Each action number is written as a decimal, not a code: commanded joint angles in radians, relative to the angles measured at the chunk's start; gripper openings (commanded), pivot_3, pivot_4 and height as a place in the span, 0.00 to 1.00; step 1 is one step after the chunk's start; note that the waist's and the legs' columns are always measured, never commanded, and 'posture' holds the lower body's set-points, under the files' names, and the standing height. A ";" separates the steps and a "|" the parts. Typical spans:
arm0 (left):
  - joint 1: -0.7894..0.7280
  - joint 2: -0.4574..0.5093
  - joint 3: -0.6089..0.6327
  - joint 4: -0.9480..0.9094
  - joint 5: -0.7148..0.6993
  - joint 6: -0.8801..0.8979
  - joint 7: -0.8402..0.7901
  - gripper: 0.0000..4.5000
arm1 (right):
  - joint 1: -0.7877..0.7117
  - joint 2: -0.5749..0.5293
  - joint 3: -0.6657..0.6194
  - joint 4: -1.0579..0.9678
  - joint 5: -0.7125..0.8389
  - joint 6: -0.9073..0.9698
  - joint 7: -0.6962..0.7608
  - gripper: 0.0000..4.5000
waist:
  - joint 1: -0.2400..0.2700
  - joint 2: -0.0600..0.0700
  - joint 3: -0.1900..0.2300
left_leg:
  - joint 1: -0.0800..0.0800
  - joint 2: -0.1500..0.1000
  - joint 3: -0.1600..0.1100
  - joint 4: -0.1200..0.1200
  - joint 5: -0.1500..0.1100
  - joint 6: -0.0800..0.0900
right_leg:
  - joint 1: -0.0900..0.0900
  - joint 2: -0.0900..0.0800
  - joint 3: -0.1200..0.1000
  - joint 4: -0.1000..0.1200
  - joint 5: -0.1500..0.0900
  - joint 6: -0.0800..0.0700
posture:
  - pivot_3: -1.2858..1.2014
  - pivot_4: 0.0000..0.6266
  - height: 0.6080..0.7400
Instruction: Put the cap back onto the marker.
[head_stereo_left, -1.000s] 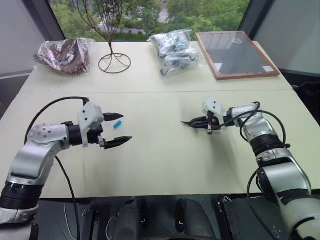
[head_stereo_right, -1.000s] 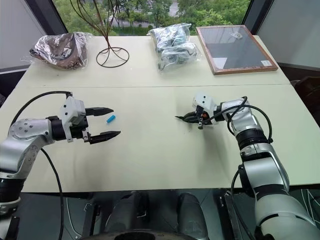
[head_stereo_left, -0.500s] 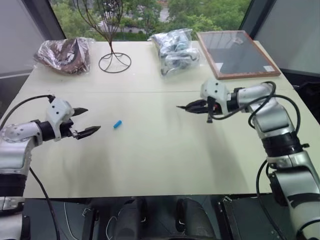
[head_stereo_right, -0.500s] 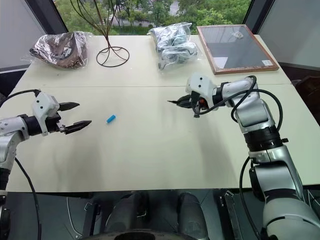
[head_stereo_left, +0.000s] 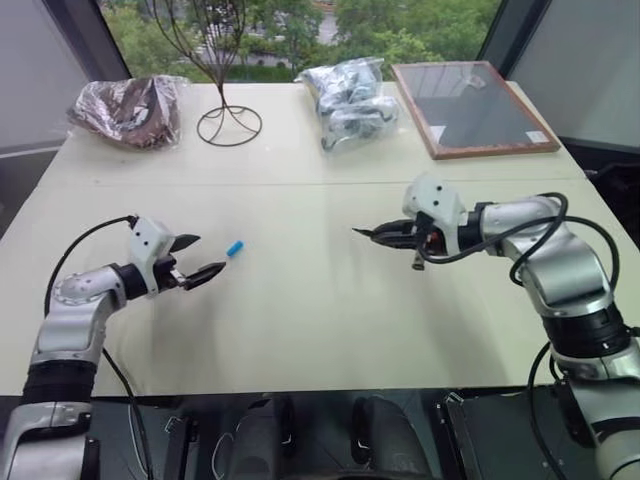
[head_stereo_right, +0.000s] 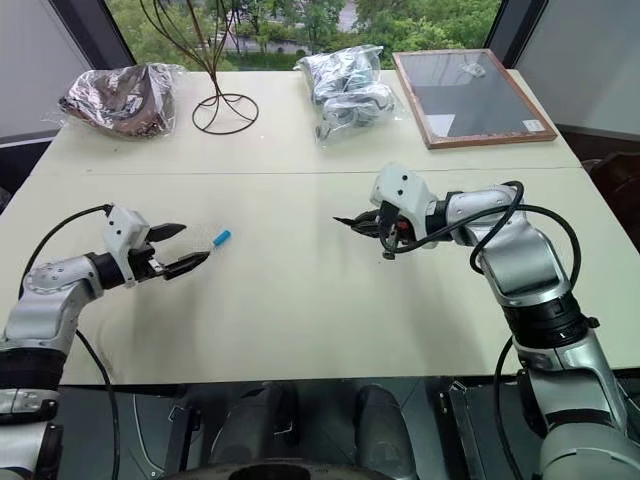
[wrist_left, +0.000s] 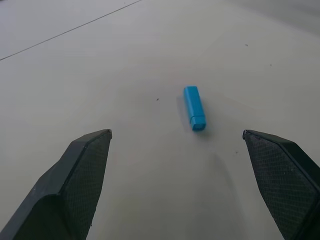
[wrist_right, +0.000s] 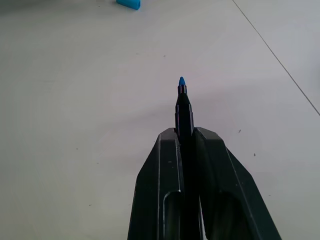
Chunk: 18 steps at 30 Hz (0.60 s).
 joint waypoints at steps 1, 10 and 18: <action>-0.017 -0.014 0.001 0.006 0.002 -0.013 0.010 0.98 | -0.026 -0.020 -0.025 -0.059 0.029 0.017 -0.014 0.01 | -0.001 0.000 0.000 | 0.000 0.000 0.000 0.000 0.000 0.000 | 0.000 0.000 0.000 0.000 0.000 0.000 | 0.52 0.24 1.00; -0.057 -0.072 -0.033 0.065 0.050 -0.055 0.034 0.98 | -0.030 -0.035 -0.011 -0.084 0.054 0.021 -0.020 0.01 | 0.002 0.000 0.000 | 0.000 0.000 -0.001 0.000 0.000 0.001 | 0.000 0.000 0.000 0.000 0.000 0.000 | 0.52 0.24 1.00; -0.087 -0.109 -0.062 0.111 0.080 -0.087 0.045 0.98 | -0.018 -0.034 -0.004 -0.090 0.064 0.017 -0.033 0.01 | 0.001 0.000 0.000 | 0.000 0.000 -0.001 0.000 0.000 0.001 | 0.000 0.000 0.000 0.000 0.000 0.000 | 0.52 0.24 1.00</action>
